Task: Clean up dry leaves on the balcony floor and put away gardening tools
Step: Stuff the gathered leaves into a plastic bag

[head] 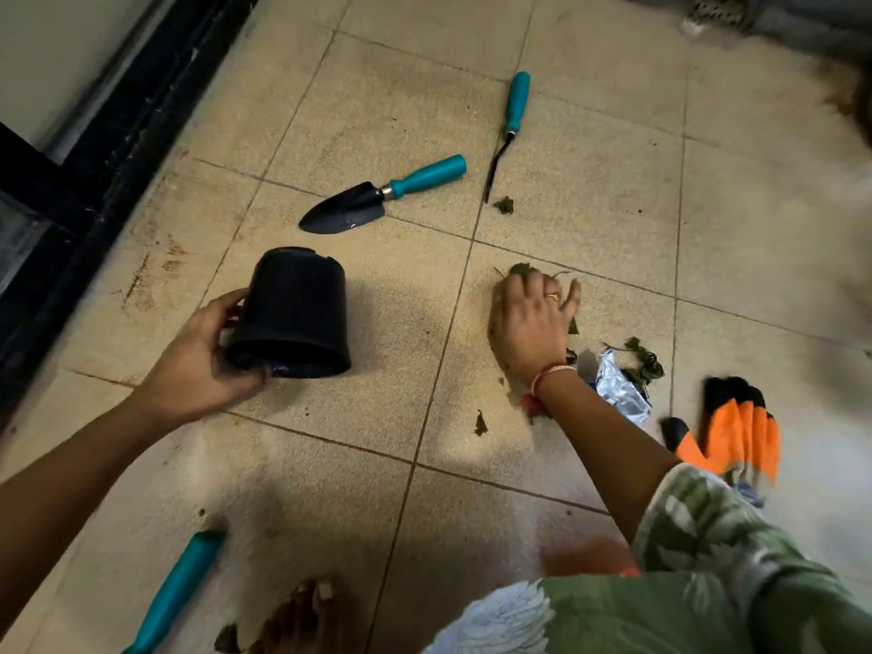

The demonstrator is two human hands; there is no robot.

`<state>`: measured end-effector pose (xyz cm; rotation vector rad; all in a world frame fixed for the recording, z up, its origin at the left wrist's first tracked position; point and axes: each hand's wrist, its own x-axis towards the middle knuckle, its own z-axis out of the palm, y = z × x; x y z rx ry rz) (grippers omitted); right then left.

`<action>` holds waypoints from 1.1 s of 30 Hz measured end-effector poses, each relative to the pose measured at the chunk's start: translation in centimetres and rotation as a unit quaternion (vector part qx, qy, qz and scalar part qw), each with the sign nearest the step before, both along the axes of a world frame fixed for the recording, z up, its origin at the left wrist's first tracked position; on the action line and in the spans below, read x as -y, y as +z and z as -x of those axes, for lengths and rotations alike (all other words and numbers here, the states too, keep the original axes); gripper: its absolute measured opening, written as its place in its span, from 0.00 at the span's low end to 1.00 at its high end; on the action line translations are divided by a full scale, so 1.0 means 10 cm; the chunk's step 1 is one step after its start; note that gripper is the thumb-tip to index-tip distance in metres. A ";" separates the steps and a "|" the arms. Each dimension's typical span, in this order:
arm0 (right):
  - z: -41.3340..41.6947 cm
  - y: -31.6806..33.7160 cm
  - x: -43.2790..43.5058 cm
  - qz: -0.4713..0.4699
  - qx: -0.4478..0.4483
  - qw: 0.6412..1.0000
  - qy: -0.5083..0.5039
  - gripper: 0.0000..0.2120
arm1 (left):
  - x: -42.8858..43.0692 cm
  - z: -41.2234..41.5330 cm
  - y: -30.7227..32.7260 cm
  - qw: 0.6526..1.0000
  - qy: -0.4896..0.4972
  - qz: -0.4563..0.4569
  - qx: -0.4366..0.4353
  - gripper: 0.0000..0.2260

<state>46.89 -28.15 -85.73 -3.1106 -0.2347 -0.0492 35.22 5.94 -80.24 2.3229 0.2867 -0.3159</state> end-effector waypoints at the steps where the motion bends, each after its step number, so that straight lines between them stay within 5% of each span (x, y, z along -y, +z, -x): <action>1: -0.05 0.03 0.06 -0.018 0.008 1.000 -0.019 0.12 | -0.07 0.02 0.01 0.998 -0.035 -0.046 -0.002 0.41; 3: -0.21 0.07 0.15 -0.054 -0.001 0.996 -0.065 0.17 | -0.22 0.04 0.04 0.991 -0.072 -0.111 0.020 0.51; 6: -0.46 0.03 0.23 -0.105 -0.069 0.989 -0.074 0.23 | -0.49 0.01 0.04 0.987 -0.038 -0.128 0.093 0.52; 10: -0.36 -0.01 0.25 -0.110 -0.091 0.987 0.079 0.16 | -0.25 -0.24 0.26 0.964 0.015 -0.124 0.236 0.41; 13: 0.03 0.09 0.35 -0.124 -0.100 0.982 0.107 0.11 | 0.59 -0.44 0.60 0.934 -0.057 -0.090 0.340 0.29; 18: 0.54 0.34 0.77 -0.193 -0.116 0.974 0.001 0.18 | 1.66 -0.54 0.32 0.971 -0.192 0.015 0.142 0.42; 21: 0.59 0.53 1.09 -0.322 -0.063 0.933 -0.148 0.24 | 1.92 -0.57 -0.15 0.914 -0.394 -0.087 0.054 0.56; 25: 0.45 0.52 1.51 -0.375 0.054 0.902 -0.206 0.16 | 2.09 -0.65 -0.54 0.857 -0.489 -0.154 0.051 0.61; 33: 0.66 0.28 1.73 -0.376 -0.040 0.884 -0.276 0.19 | 2.39 -0.77 -0.71 0.848 -0.481 -0.200 0.096 0.58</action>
